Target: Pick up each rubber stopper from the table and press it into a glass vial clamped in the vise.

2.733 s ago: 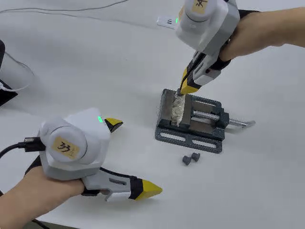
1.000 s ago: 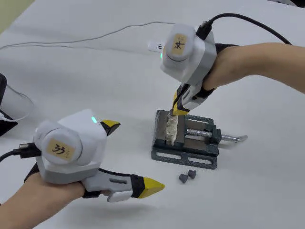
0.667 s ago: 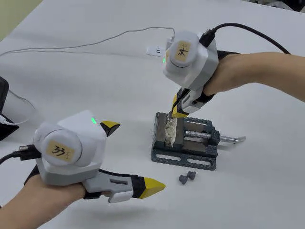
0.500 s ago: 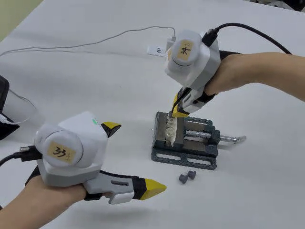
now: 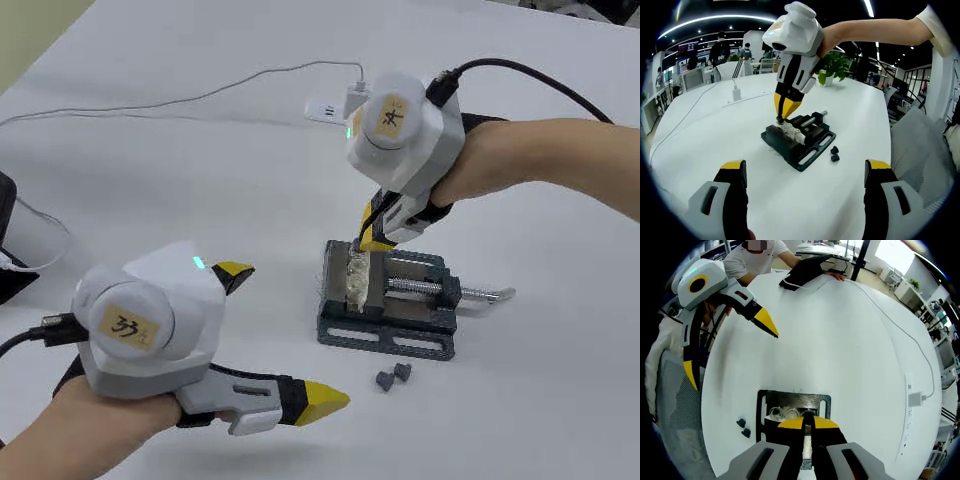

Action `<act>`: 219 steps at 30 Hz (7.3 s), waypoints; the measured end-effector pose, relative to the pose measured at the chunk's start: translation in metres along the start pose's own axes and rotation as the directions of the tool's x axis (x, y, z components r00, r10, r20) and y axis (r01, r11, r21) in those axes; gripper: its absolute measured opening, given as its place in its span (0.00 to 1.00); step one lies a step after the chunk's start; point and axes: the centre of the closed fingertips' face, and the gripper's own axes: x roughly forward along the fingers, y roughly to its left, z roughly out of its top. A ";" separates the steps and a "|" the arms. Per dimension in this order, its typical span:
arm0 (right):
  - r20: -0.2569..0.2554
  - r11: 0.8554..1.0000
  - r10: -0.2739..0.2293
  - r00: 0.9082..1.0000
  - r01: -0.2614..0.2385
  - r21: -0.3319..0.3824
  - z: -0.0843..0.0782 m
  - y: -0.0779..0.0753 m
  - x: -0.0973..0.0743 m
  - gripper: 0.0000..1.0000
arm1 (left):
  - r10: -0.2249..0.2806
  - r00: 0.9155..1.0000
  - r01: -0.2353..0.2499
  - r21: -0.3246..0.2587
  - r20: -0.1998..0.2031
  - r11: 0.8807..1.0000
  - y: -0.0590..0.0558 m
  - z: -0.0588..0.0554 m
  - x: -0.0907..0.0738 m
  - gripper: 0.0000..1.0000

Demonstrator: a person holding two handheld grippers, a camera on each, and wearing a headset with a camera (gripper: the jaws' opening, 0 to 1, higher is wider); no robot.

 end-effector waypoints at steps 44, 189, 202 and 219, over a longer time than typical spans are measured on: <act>0.065 1.000 0.002 0.998 -0.003 0.006 -0.012 0.000 -0.007 0.38 | 0.012 1.000 -0.012 -0.004 0.000 1.000 0.004 -0.001 -0.004 0.98; 0.134 0.993 -0.022 0.991 0.006 0.120 -0.030 0.121 -0.052 0.07 | -0.199 0.966 0.256 0.538 -0.162 0.803 -0.075 0.034 0.051 0.27; 0.111 0.994 -0.005 0.994 -0.007 0.111 -0.029 0.125 -0.048 0.07 | -0.217 0.957 0.288 0.562 -0.190 0.775 -0.081 0.029 0.051 0.10; 0.082 0.995 0.025 0.996 -0.032 0.095 -0.032 0.131 -0.042 0.07 | -0.239 0.947 0.321 0.573 -0.216 0.754 -0.089 0.024 0.051 0.06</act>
